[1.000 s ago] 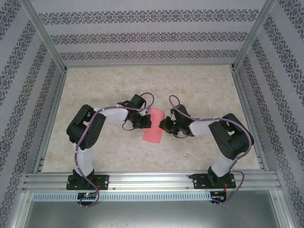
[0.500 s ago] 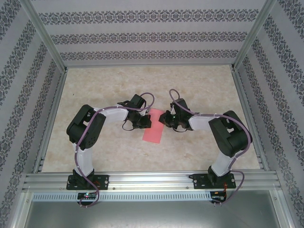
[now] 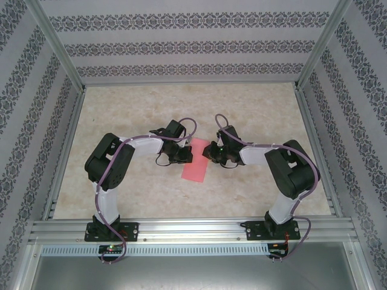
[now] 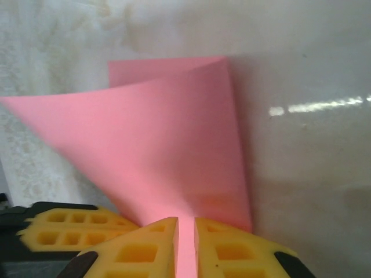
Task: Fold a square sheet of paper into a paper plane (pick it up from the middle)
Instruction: Fold the square sheet of paper in half at the center of the table.
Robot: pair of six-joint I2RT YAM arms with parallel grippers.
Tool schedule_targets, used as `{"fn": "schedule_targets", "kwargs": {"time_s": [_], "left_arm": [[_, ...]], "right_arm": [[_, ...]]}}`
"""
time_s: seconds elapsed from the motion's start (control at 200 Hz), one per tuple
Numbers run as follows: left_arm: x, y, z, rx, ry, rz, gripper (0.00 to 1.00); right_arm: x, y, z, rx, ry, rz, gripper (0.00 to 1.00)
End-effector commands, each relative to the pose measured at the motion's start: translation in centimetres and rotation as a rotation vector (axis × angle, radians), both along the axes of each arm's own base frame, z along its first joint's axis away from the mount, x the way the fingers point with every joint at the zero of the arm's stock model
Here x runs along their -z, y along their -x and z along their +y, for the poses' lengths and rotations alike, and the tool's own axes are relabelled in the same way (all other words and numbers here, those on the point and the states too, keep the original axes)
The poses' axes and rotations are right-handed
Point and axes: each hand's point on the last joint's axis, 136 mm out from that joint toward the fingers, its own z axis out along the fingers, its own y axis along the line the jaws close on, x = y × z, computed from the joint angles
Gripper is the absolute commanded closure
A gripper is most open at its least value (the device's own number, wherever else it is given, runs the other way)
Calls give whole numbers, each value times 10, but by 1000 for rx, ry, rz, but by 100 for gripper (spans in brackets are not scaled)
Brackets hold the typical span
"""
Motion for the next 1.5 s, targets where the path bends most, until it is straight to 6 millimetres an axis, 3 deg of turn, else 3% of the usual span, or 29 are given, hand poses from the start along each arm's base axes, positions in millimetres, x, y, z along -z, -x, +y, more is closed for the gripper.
{"fn": "schedule_targets", "kwargs": {"time_s": [0.0,0.415,0.495,0.724,0.834,1.034,1.164,1.274,1.424,1.494], "left_arm": [[48,31,29,18,-176,112,100],[47,29,28,23,-173,107,100],[48,29,29,22,-175,108,100],[47,30,30,26,-184,106,100],[47,29,30,25,-181,105,100],[47,29,28,24,-176,105,100],[46,28,29,26,-179,102,100],[47,30,29,30,-180,107,100],[46,29,30,28,-180,104,100],[47,30,29,26,-179,107,100]], "right_arm": [[-31,-20,2,-6,-31,-84,84],[38,-6,-17,66,56,74,85],[31,-10,-16,74,55,67,85],[-20,-31,-11,60,32,-18,84],[-15,-36,-14,58,52,3,84],[26,-31,-20,92,79,90,85],[38,-30,-21,113,72,114,86],[22,-35,-19,117,61,89,86],[-14,-49,-20,105,79,30,85],[-20,-54,-21,105,72,21,85]]}}
